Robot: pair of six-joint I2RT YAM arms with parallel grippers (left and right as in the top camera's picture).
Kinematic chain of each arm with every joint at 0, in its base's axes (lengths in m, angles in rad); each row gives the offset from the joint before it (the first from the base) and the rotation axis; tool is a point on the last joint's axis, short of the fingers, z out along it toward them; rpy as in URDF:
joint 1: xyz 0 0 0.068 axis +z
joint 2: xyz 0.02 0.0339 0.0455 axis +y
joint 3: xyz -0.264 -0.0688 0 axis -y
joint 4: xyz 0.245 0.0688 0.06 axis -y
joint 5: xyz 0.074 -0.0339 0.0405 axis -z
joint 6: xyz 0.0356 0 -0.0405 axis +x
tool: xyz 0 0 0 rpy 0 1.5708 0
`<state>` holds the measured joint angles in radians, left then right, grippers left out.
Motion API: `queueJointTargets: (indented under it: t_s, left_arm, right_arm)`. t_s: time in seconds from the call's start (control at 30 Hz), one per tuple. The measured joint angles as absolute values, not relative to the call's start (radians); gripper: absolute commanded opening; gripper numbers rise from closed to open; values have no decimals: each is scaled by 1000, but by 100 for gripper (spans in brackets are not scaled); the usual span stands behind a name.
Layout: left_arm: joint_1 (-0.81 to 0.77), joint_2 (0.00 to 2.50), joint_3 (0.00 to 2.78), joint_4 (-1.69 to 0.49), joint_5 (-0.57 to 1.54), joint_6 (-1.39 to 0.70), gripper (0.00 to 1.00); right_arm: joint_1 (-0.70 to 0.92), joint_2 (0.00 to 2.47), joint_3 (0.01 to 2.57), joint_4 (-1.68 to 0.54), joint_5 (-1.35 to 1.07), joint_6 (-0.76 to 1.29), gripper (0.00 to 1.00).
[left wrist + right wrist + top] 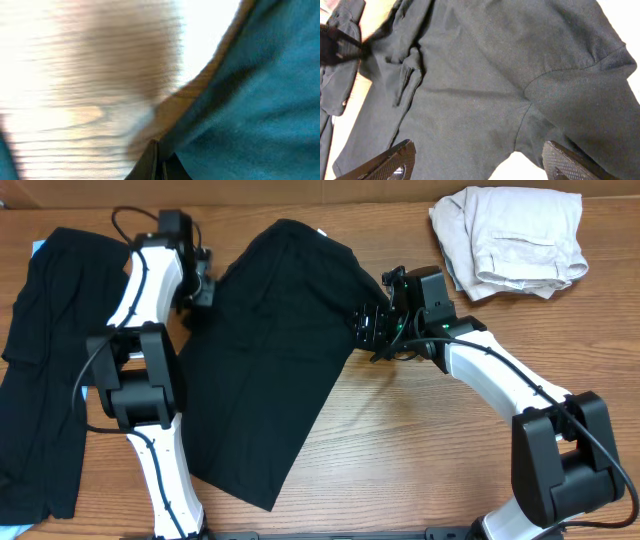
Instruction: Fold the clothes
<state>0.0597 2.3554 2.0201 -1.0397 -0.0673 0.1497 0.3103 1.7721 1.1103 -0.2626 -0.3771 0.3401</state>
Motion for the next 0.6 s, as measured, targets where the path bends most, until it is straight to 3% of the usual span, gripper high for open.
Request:
queueJointTargets:
  t_s: [0.33,0.6]
  left_arm:
    - [60,2357,2268,-1105,-100,150,4]
    - [62,2357,2270,-876,-252,150,4]
  right_arm:
    - [310,1772,1110,-264,-377,340,85]
    - [310,1772,1110,-264,-377,340,85]
